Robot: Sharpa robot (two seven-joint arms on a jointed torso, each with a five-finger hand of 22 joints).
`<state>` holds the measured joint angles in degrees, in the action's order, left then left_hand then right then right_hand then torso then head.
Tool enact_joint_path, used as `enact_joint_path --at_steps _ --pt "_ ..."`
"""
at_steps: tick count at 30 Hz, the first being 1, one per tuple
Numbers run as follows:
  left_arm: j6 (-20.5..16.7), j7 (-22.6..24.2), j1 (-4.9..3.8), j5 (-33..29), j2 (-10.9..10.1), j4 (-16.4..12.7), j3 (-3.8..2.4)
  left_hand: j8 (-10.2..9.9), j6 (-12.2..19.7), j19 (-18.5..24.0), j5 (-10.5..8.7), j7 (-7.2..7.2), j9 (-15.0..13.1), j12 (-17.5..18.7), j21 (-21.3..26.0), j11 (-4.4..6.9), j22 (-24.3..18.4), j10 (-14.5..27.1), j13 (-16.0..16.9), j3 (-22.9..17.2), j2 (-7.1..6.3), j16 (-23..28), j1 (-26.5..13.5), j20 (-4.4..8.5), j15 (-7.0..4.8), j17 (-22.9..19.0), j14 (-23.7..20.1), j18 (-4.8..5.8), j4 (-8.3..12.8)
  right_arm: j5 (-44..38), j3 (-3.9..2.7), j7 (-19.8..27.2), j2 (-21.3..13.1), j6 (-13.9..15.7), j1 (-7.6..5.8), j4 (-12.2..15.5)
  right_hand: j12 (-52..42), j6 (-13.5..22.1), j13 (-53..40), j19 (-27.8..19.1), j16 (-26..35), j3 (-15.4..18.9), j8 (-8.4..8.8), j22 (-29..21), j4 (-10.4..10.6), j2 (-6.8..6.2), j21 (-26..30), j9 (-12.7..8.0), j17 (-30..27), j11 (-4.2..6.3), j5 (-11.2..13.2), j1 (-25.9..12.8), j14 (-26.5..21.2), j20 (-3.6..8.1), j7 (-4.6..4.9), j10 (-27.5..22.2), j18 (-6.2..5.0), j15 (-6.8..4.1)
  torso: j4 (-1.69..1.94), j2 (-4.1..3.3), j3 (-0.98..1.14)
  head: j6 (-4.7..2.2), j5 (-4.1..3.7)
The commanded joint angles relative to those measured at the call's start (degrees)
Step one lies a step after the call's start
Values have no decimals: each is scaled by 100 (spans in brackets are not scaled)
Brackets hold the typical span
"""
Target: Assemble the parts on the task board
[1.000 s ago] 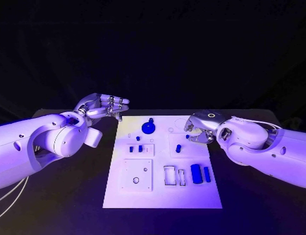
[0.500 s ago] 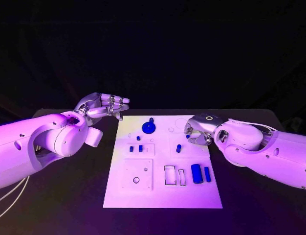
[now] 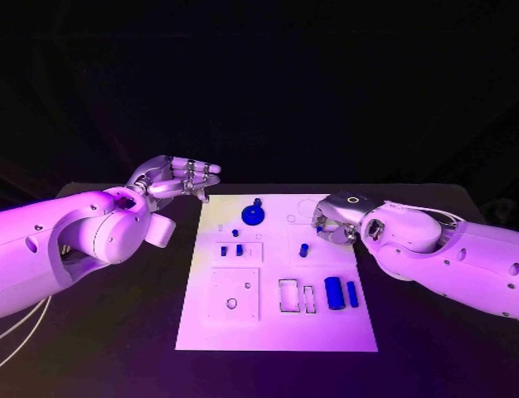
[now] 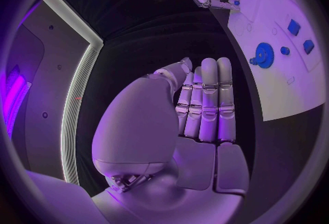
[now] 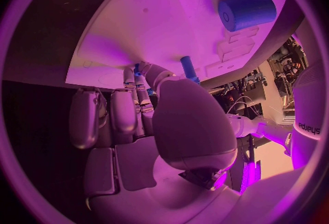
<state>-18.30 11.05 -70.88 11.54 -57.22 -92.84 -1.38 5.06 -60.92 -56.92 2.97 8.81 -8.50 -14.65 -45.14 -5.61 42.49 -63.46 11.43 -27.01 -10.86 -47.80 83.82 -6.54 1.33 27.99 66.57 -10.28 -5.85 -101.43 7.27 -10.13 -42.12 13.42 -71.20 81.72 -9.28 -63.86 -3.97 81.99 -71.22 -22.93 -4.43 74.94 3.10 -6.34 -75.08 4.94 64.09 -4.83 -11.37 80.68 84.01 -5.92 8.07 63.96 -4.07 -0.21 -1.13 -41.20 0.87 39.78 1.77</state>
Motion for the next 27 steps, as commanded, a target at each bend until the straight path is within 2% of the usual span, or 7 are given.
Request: enact_joint_path --at_steps 1,7,12,19,27 --pt "2 71 -5 -38 6 -10 -4 -11 2 -40 17 55 5 -25 29 13 -6 38 8 9 10 33 30 10 -19 -8 -13 -32 38 98 17 120 9 -113 33 -10 -49 -114 -25 80 -82 -134 -59 477 -21 105 -121 31 77 42 118 9 208 19 -32 139 72 -17 -3 2 -2 15 0" --pt "5 53 -5 -38 7 8 -4 -14 8 -43 17 59 7 -27 32 10 -8 45 7 11 13 37 37 11 -19 -13 -12 -32 45 143 17 136 -3 -125 39 4 -90 -305 -64 151 -174 -311 -156 614 -105 170 -283 106 154 121 250 22 215 68 -98 382 106 -74 -2 7 0 26 2" --pt "19 23 -5 -38 7 15 -4 -21 22 -49 17 68 10 -30 37 3 -12 60 5 15 16 44 50 11 -16 -23 -12 -31 56 127 17 91 -30 -40 42 22 -85 -384 -93 188 -222 -446 -203 693 -253 173 -373 162 191 155 271 92 216 104 -108 528 125 -106 -2 8 2 31 -5" --pt "41 3 -5 -38 10 29 -4 -34 50 -59 17 82 18 -34 46 -8 -18 93 1 19 20 61 90 13 -10 -44 -18 -30 89 142 16 78 -87 327 46 56 -12 -379 -117 219 -256 -608 -197 772 -428 128 -460 205 205 146 257 133 210 117 -82 588 145 -104 -2 7 2 28 -8" --pt "69 2 -5 -39 20 46 -4 -39 60 -61 17 88 20 -37 48 -13 -20 105 -1 20 24 68 107 13 -8 -53 -21 -30 103 312 10 185 -146 751 47 125 30 -369 -126 224 -272 -678 -186 798 -488 105 -484 220 212 134 221 120 208 112 -69 595 150 -95 -3 8 1 21 -10"
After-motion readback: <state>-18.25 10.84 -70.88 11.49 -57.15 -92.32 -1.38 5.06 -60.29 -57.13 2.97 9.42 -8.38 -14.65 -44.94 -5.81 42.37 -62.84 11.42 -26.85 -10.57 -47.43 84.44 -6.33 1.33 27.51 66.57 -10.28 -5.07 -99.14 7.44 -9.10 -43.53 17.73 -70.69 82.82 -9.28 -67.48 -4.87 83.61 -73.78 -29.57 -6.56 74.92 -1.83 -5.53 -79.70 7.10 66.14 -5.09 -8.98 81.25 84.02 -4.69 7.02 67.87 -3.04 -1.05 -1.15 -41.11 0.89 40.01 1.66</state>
